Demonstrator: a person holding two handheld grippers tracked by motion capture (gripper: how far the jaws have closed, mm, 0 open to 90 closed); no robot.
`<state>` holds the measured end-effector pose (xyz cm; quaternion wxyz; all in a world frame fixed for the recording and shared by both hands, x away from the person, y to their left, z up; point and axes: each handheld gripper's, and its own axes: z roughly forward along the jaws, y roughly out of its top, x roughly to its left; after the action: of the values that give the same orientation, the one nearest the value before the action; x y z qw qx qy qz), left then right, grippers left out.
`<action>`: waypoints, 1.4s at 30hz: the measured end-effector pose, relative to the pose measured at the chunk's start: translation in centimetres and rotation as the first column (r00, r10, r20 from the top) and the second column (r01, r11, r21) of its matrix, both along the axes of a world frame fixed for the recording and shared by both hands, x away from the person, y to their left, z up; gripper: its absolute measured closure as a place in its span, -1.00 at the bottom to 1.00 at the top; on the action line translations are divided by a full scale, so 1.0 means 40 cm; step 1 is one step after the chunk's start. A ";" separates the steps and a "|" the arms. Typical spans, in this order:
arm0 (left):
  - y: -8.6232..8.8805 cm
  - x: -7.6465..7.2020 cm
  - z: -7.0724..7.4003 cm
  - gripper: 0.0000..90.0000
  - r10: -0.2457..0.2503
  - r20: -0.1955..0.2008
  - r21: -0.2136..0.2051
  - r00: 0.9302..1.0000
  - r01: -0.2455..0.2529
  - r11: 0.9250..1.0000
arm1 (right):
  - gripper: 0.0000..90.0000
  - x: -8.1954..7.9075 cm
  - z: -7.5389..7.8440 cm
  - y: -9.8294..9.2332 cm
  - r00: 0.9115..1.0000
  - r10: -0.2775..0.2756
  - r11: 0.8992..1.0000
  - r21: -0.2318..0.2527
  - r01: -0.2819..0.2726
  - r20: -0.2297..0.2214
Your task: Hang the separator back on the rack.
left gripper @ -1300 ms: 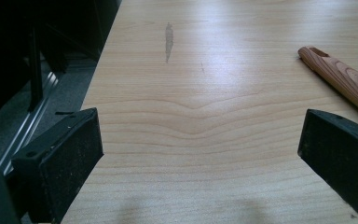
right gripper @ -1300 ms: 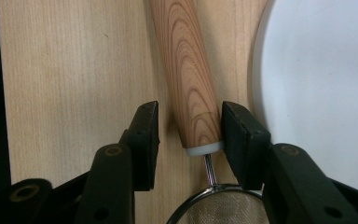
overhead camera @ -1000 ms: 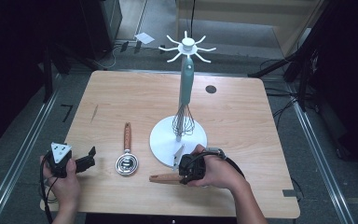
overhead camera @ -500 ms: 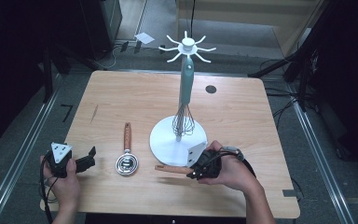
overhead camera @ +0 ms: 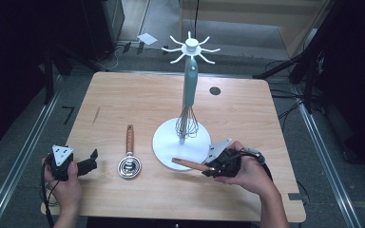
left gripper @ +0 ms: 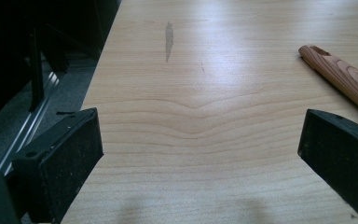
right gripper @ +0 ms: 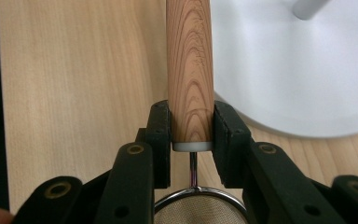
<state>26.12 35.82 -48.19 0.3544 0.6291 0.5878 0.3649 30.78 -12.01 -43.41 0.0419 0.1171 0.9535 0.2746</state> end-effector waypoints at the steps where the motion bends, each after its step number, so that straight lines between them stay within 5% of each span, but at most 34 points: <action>1: 0.000 0.000 0.000 -1.00 0.000 0.000 -0.001 1.000 0.000 1.000 | 0.60 0.001 0.000 -0.007 1.000 -0.008 1.000 0.007 0.008 -0.004; 6: 0.000 0.000 0.000 -1.00 0.001 0.000 -0.004 1.000 -0.001 1.000 | 0.60 0.006 0.006 -0.041 0.998 -0.052 0.998 0.028 0.051 0.020; 14: 0.000 0.000 0.000 -1.00 0.002 -0.001 -0.002 1.000 -0.002 1.000 | 0.60 0.020 0.006 -0.112 0.984 -0.170 0.984 0.056 0.167 0.057; 25: 0.002 0.000 0.000 -1.00 0.000 0.001 -0.007 1.000 0.000 1.000 | 0.60 0.023 0.031 -0.167 0.956 -0.282 0.953 0.136 0.269 0.085; 29: 0.003 0.000 0.000 -1.00 0.000 0.002 -0.011 1.000 0.000 1.000 | 0.60 0.020 0.038 -0.165 0.953 -0.291 0.946 0.175 0.274 0.083; 40: 0.003 0.000 0.000 -1.00 0.000 0.000 -0.012 1.000 0.000 1.000 | 0.60 0.025 0.056 -0.181 0.905 -0.407 0.892 0.267 0.366 0.120; 42: 0.003 0.000 0.000 -1.00 0.001 0.000 -0.012 1.000 -0.001 1.000 | 0.60 0.025 0.059 -0.181 0.904 -0.409 0.885 0.297 0.359 0.124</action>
<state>26.12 35.96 -48.20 0.3582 0.6266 0.5902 0.3615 31.79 -19.23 -41.06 0.1668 0.2831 0.8573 0.3963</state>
